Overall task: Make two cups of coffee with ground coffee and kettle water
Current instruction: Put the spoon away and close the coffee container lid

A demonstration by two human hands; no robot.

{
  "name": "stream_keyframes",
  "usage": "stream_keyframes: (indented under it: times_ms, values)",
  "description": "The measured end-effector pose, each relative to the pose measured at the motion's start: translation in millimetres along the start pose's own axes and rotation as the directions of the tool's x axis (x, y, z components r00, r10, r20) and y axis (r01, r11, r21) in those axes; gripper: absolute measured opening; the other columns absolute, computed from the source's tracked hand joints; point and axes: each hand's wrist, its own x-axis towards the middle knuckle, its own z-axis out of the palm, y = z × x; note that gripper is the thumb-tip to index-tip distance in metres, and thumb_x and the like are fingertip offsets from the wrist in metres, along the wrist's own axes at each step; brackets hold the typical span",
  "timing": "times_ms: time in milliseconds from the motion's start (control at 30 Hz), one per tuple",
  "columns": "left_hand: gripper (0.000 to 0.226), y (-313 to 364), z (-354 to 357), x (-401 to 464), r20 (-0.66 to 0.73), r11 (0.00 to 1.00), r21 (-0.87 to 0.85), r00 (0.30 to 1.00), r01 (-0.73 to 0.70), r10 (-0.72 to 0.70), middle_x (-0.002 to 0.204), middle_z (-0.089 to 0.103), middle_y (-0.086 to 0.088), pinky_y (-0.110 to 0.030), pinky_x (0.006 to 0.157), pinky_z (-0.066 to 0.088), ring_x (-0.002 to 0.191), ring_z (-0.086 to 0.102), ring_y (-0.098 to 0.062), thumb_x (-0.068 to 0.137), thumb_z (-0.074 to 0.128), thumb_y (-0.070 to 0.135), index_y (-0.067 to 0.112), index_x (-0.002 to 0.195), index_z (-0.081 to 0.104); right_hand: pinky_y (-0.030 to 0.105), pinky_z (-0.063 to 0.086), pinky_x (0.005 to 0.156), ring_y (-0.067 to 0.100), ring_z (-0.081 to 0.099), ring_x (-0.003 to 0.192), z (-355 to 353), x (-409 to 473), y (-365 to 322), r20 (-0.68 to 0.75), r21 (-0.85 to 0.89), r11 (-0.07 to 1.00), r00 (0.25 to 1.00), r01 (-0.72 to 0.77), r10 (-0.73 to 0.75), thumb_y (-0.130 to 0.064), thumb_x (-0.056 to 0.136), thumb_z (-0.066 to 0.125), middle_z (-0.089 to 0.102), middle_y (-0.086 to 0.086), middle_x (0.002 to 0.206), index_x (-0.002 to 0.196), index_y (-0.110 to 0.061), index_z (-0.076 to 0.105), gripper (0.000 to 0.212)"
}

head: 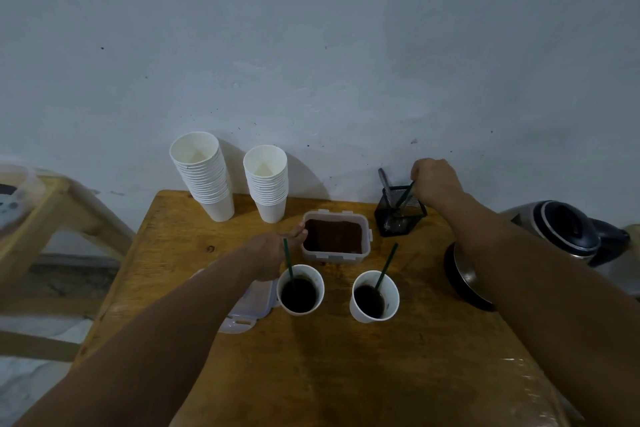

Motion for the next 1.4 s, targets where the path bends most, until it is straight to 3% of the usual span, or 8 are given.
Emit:
stream_keyframes:
  times_ms: [133,300,467,733,867,1033,1200,1400]
  values:
    - [0.090,1.0,-1.5,-1.6,0.001,1.000,0.014,1.000,0.002,-0.002,0.160,0.020,-0.002,-0.027,0.092,0.046,0.123,0.051,-0.021,0.090,0.061,0.007,0.028,0.154,0.002,0.046,0.055,0.081,0.042,0.062,0.096,8.8,-8.0,7.3,-0.141,0.223,0.975,0.988,-0.027,0.059,0.011,0.084,0.056,0.065,0.030,0.105,0.110,0.008,0.063,0.027]
    - [0.094,-1.7,2.1,0.5,0.004,0.999,0.049,1.000,-0.007,0.007,0.162,0.009,0.003,-0.030,0.093,0.048,0.125,0.050,-0.023,0.089,0.062,0.007,0.029,0.154,-0.001,0.044,0.051,0.078,0.047,0.060,0.097,7.1,-24.0,-2.2,-0.196,0.213,0.976,0.977,-0.040,0.083,0.006,0.093,0.047,0.061,0.034,0.108,0.134,0.003,0.052,0.041]
    - [0.098,-4.3,8.5,2.2,0.002,0.983,0.178,0.999,-0.039,0.039,0.162,-0.008,0.002,-0.030,0.082,0.054,0.109,0.059,-0.021,0.089,0.060,0.006,0.027,0.153,-0.010,0.045,0.052,0.085,0.045,0.060,0.102,5.2,-31.1,-14.6,-0.181,0.161,0.986,0.980,-0.053,0.082,0.009,0.088,0.050,0.062,0.032,0.112,0.130,0.004,0.052,0.042]
    - [0.097,-13.4,16.3,-3.3,-0.014,0.976,0.217,1.000,-0.010,0.013,0.162,0.011,-0.003,-0.028,0.074,0.054,0.103,0.062,-0.022,0.088,0.058,0.001,0.024,0.154,-0.010,0.042,0.056,0.087,0.037,0.062,0.104,0.7,-46.1,-45.3,-0.101,0.238,0.969,0.990,-0.070,0.097,0.004,0.086,0.059,0.064,0.024,0.115,0.127,-0.004,0.059,0.042]
    - [0.091,-27.0,19.9,-7.8,-0.023,0.965,0.257,0.999,0.049,-0.044,0.162,-0.006,0.003,-0.030,0.069,0.051,0.107,0.063,-0.024,0.087,0.055,-0.001,0.020,0.155,-0.001,0.035,0.054,0.092,0.029,0.064,0.107,-0.4,-49.4,-71.9,-0.057,0.294,0.955,0.998,0.046,-0.031,-0.001,0.088,0.058,0.067,0.015,0.121,0.117,-0.009,0.068,0.032]
    - [0.067,-50.0,31.3,-18.6,-0.024,0.982,0.073,0.984,0.176,-0.175,0.149,0.042,-0.006,-0.034,0.098,0.049,0.128,0.050,-0.023,0.086,0.061,0.014,0.016,0.147,0.034,0.029,0.058,0.084,0.022,0.069,0.096,-0.8,-62.2,-116.1,0.085,0.390,0.913,0.983,0.119,-0.165,-0.003,0.088,0.067,0.071,0.008,0.104,0.107,-0.012,0.072,0.022]
    - [0.037,-67.3,44.6,-39.8,-0.045,0.919,-0.052,0.918,0.392,-0.394,0.122,0.060,-0.007,-0.033,0.089,0.052,0.111,0.059,-0.024,0.086,0.062,0.026,0.012,0.119,0.056,0.033,0.061,0.081,0.023,0.071,0.092,11.0,-76.7,-159.3,0.306,0.517,0.855,0.922,0.047,-0.236,-0.001,0.093,0.062,0.068,0.012,0.106,0.115,-0.005,0.067,0.023]
    - [0.034,-76.4,59.4,-58.0,0.066,0.569,-0.591,0.737,0.572,-0.673,0.116,0.061,-0.017,-0.031,0.075,0.048,0.106,0.061,-0.028,0.090,0.061,0.017,0.000,0.118,0.055,0.034,0.057,0.075,0.023,0.063,0.083,40.6,-77.8,-190.9,0.563,0.543,0.826,0.794,-0.149,-0.227,-0.016,0.097,0.055,0.064,0.012,0.092,0.122,0.000,0.057,0.030]
